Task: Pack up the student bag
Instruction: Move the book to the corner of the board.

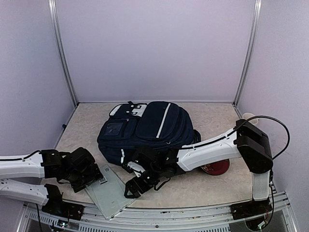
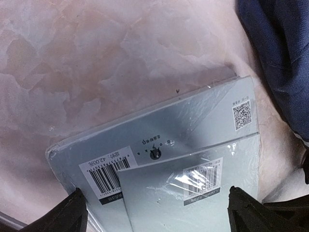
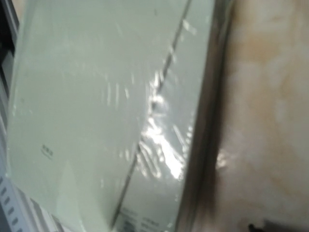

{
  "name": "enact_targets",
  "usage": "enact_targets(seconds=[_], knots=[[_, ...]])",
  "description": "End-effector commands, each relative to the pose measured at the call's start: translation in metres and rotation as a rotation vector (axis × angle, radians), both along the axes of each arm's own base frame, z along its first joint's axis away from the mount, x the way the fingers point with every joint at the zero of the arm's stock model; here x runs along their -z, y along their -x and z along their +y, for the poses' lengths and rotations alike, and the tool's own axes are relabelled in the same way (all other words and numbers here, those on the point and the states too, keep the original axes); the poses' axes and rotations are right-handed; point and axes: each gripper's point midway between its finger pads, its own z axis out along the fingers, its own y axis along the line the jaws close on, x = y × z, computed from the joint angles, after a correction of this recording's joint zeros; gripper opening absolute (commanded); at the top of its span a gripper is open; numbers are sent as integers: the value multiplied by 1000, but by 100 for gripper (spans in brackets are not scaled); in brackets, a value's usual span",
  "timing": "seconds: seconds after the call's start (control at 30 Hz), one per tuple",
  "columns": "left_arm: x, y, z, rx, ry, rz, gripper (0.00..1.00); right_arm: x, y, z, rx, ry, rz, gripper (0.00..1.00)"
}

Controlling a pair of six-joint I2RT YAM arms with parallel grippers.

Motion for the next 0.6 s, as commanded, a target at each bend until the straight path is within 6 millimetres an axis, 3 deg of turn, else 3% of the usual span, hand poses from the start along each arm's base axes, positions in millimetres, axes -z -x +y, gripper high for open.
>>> enact_targets(seconds=[0.0, 0.1, 0.27, 0.43, 0.57], knots=[[39, 56, 32, 22, -112, 256, 99, 7, 14, 9, -63, -10, 56, 81], [31, 62, 32, 42, -115, 282, 99, 10, 16, 12, -75, -12, 73, 81], [-15, 49, 34, 55, -141, 208, 99, 16, 15, 13, -76, -10, 84, 81], [-5, 64, 33, 127, -228, 267, 99, 18, 12, 13, -70, -4, 73, 81], [0, 62, 27, 137, -222, 257, 99, 16, 11, 14, -67, -12, 70, 81]])
